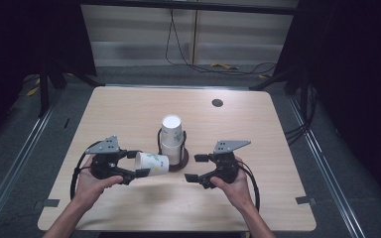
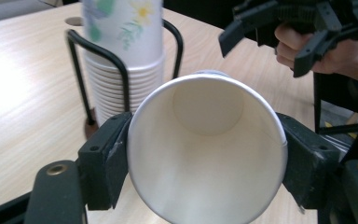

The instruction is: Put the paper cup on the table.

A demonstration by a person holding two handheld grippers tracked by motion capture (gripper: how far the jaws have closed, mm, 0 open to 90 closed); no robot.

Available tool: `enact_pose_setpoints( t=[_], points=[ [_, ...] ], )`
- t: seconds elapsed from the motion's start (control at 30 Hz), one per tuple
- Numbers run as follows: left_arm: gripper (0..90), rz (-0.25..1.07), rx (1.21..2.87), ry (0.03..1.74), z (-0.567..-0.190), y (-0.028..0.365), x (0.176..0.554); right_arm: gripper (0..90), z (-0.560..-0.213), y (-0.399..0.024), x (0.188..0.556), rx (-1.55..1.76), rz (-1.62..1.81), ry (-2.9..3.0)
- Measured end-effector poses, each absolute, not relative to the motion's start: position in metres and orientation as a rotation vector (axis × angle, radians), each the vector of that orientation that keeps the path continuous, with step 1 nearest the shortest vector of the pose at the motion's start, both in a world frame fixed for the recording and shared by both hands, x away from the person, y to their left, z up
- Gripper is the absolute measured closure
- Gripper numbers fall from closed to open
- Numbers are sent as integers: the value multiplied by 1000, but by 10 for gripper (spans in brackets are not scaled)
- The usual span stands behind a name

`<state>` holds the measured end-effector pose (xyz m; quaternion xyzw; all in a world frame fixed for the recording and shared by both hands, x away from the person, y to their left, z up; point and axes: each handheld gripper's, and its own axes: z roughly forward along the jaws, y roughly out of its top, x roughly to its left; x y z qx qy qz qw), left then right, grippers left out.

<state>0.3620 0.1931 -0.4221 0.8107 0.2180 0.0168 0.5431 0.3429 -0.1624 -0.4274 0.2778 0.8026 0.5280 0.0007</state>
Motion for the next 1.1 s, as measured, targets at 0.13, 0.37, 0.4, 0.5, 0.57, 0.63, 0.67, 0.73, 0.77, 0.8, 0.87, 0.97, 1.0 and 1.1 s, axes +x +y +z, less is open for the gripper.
enact_pose_setpoints(
  t=[0.13,0.37,0.4,0.5,0.57,0.63,0.67,0.73,0.77,0.8,0.87,0.97,1.0,1.1],
  points=[
    [262,50,1926,556,-424,204,368,151,-429,-164,346,888,1650,2517],
    [261,64,1945,622,-431,217,375,151,-430,-167,348,914,1653,2489],
    [261,58,1943,621,-431,219,376,152,-430,-167,348,912,1653,2492],
    [261,74,1953,659,-433,221,379,157,-431,-166,348,903,1653,2501],
    [261,86,1965,672,-432,223,380,158,-430,-166,348,900,1646,2505],
    [262,102,1960,691,-431,226,380,157,-430,-166,347,897,1645,2503],
    [261,102,1960,698,-430,228,381,157,-429,-167,346,895,1644,2503],
    [259,111,2000,745,-428,230,386,158,-429,-169,343,898,1657,2490],
    [259,116,1990,762,-426,231,388,158,-428,-170,342,897,1657,2490],
    [260,113,1981,764,-425,232,389,159,-428,-172,341,898,1655,2487],
    [259,136,2003,765,-423,230,391,162,-428,-176,338,908,1659,2477],
    [259,147,2023,777,-420,229,395,166,-432,-184,337,932,1648,2472],
    [257,155,2039,775,-419,228,396,172,-432,-187,336,942,1642,2467],
    [257,191,2112,785,-418,226,400,177,-432,-196,336,980,1659,2427]
  ],
)
